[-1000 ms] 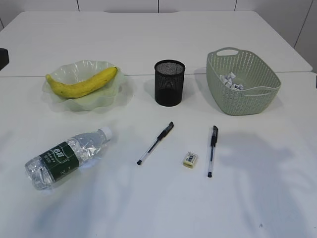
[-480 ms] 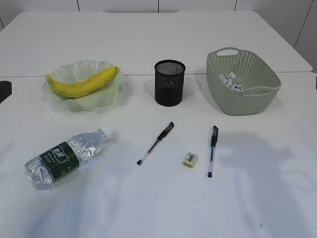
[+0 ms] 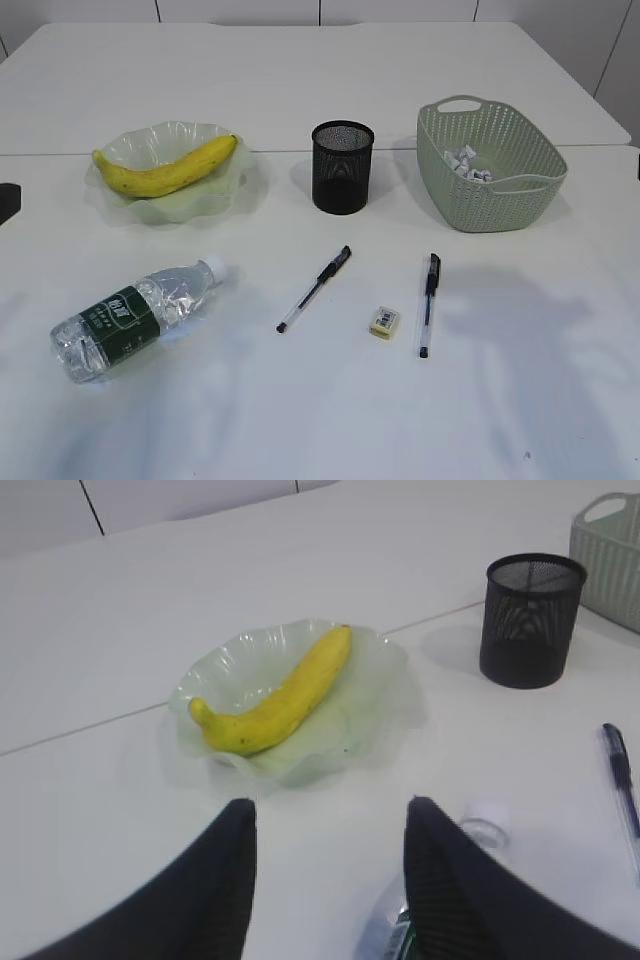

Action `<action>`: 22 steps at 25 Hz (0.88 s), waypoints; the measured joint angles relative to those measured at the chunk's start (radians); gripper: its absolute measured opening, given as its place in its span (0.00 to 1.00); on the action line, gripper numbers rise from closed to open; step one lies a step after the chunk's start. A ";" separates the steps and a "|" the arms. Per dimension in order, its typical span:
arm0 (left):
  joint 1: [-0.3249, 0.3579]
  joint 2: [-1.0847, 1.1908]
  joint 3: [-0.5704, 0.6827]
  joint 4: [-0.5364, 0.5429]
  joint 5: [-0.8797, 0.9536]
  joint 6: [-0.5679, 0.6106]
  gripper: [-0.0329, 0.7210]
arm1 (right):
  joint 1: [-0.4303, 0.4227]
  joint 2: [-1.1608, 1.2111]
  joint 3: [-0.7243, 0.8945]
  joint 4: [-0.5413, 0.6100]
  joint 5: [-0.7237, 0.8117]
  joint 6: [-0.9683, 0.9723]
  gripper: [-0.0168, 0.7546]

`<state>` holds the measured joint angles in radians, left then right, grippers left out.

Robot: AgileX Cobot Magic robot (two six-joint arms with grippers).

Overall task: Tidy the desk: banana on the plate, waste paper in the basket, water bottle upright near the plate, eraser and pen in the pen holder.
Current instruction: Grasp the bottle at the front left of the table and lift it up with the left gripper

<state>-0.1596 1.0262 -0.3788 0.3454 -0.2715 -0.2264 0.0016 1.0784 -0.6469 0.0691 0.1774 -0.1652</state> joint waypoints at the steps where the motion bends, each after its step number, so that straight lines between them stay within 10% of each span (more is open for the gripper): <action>1: 0.000 0.000 0.000 0.000 0.016 -0.006 0.49 | 0.000 0.000 0.000 0.000 0.000 0.000 0.41; 22: -0.114 0.006 -0.199 0.071 0.415 -0.022 0.50 | 0.000 0.000 0.000 0.000 0.000 0.000 0.41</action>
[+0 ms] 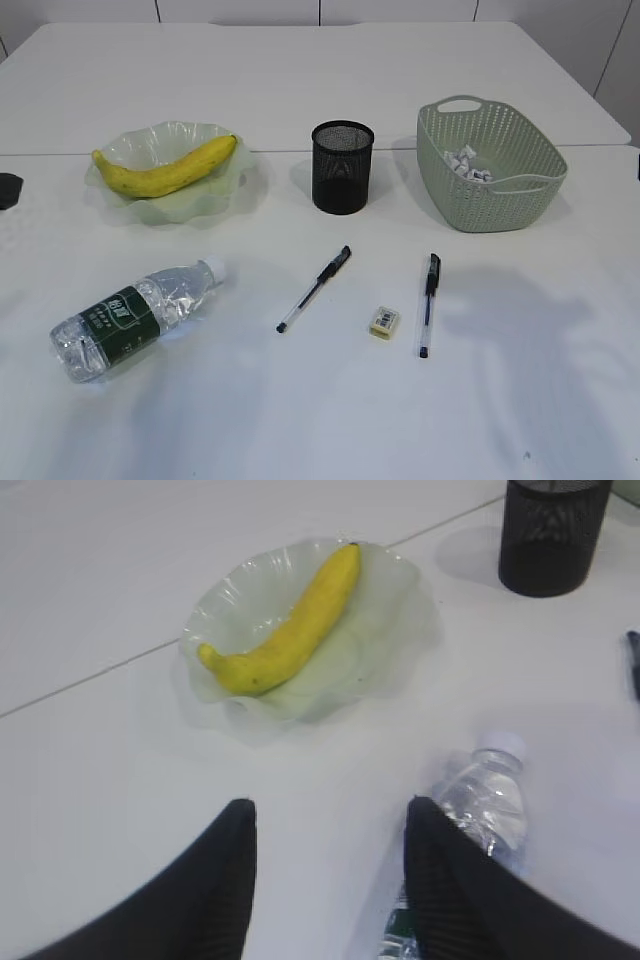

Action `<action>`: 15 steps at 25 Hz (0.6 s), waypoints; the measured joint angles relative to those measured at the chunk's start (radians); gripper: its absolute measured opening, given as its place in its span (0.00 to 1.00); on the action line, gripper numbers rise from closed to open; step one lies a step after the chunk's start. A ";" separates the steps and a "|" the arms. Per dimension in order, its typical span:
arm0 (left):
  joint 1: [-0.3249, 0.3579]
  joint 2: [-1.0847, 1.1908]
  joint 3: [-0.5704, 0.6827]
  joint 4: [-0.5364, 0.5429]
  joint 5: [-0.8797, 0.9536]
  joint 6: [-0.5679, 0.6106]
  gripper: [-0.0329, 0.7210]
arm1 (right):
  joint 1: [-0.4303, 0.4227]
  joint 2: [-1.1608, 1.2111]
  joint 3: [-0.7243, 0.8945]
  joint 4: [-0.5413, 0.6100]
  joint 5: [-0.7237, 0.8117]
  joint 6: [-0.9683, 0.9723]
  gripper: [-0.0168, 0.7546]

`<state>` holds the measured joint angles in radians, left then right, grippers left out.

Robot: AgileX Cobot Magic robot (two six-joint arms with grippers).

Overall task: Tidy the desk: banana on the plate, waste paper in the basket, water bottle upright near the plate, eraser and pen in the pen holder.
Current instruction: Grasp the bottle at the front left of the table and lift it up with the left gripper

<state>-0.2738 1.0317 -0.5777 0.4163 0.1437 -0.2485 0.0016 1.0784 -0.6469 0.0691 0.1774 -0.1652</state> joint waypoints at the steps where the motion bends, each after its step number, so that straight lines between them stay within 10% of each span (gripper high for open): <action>1: -0.016 0.010 0.000 0.000 0.002 0.000 0.50 | 0.000 0.000 0.000 0.000 0.000 0.000 0.41; 15: -0.083 0.100 0.000 0.008 0.088 0.000 0.50 | 0.000 0.000 0.000 0.000 0.006 0.000 0.41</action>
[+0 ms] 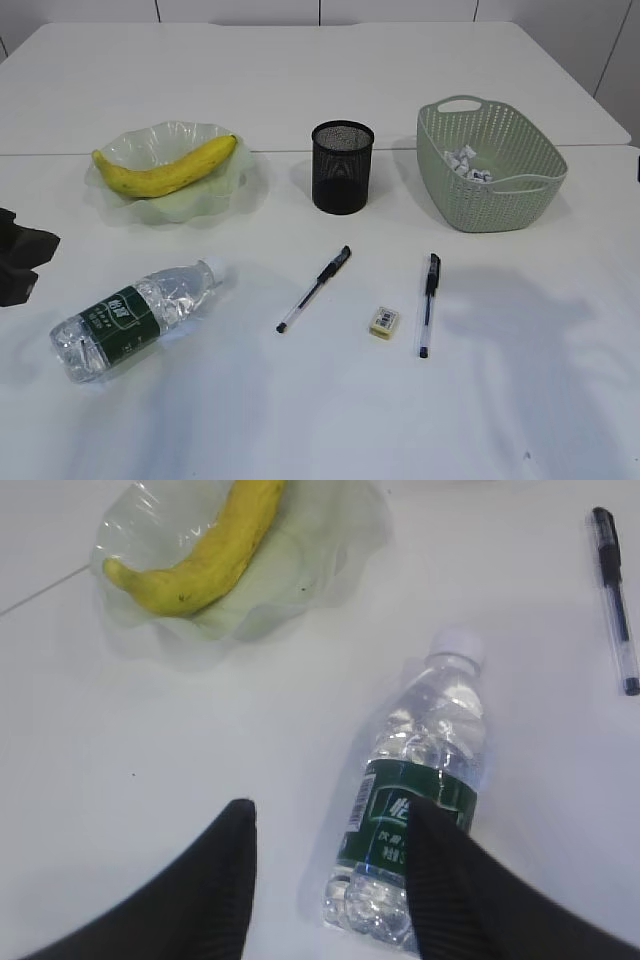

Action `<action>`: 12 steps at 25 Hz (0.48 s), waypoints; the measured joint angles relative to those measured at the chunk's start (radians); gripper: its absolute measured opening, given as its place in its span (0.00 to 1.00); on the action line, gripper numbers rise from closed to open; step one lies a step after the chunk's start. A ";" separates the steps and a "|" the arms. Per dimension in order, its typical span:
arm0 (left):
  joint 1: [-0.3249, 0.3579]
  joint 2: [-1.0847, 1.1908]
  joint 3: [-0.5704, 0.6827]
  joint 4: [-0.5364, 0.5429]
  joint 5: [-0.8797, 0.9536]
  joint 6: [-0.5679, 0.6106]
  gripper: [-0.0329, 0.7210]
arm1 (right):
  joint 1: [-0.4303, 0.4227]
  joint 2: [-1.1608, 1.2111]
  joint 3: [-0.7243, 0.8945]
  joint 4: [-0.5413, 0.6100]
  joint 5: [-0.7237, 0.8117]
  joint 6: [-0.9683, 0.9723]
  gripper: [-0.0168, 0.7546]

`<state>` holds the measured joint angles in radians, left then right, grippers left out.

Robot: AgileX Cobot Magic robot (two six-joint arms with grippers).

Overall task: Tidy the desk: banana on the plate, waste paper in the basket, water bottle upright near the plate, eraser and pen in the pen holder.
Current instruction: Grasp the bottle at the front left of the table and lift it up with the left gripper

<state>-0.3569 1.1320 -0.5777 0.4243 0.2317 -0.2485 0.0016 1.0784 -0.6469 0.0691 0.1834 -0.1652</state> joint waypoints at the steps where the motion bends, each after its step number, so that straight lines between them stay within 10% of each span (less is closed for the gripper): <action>1: 0.000 0.000 0.000 -0.007 0.009 0.000 0.50 | 0.000 0.000 0.000 0.000 0.000 0.000 0.41; 12: -0.164 0.000 -0.048 -0.016 0.123 0.094 0.50 | 0.000 0.000 0.000 0.000 0.002 0.000 0.41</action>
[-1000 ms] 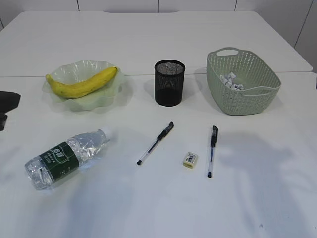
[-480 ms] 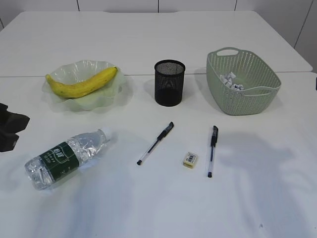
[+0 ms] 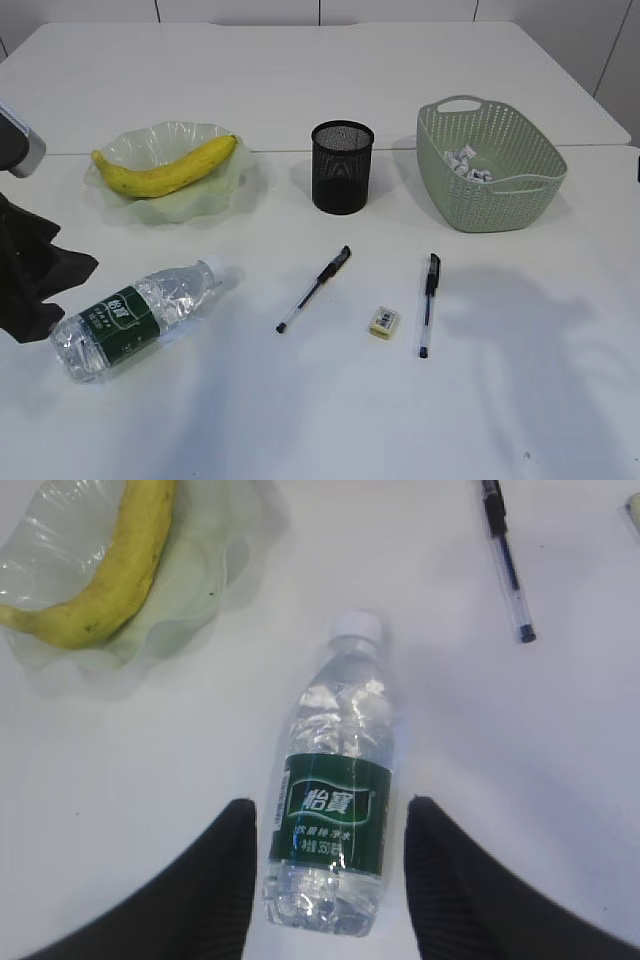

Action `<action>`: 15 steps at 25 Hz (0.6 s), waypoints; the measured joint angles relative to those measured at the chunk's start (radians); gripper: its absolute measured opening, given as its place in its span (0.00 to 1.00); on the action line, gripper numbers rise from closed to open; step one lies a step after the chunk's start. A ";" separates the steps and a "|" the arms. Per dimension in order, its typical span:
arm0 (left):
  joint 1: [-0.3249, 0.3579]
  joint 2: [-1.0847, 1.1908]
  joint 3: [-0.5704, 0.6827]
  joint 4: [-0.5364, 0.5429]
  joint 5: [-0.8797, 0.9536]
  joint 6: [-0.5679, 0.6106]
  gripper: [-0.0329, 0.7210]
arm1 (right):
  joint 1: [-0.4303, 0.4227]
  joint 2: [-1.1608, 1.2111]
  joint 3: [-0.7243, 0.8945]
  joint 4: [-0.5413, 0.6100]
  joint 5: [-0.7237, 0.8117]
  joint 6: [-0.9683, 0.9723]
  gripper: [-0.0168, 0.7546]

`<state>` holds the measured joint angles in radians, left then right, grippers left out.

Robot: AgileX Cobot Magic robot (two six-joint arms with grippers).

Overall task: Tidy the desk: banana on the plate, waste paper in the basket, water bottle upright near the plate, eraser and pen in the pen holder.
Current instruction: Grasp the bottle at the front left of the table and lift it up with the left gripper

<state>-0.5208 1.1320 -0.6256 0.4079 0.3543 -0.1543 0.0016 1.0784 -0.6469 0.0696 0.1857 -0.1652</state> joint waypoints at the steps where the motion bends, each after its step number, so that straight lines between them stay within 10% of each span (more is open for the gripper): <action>1: -0.005 0.000 -0.007 -0.002 0.007 0.005 0.50 | 0.000 0.000 0.000 0.000 0.000 0.000 0.41; 15: -0.011 0.000 -0.041 0.035 0.049 0.019 0.49 | 0.000 0.000 0.000 0.000 -0.002 0.000 0.41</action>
<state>-0.5320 1.1320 -0.6663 0.4431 0.4032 -0.1353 0.0016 1.0784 -0.6469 0.0696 0.1839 -0.1652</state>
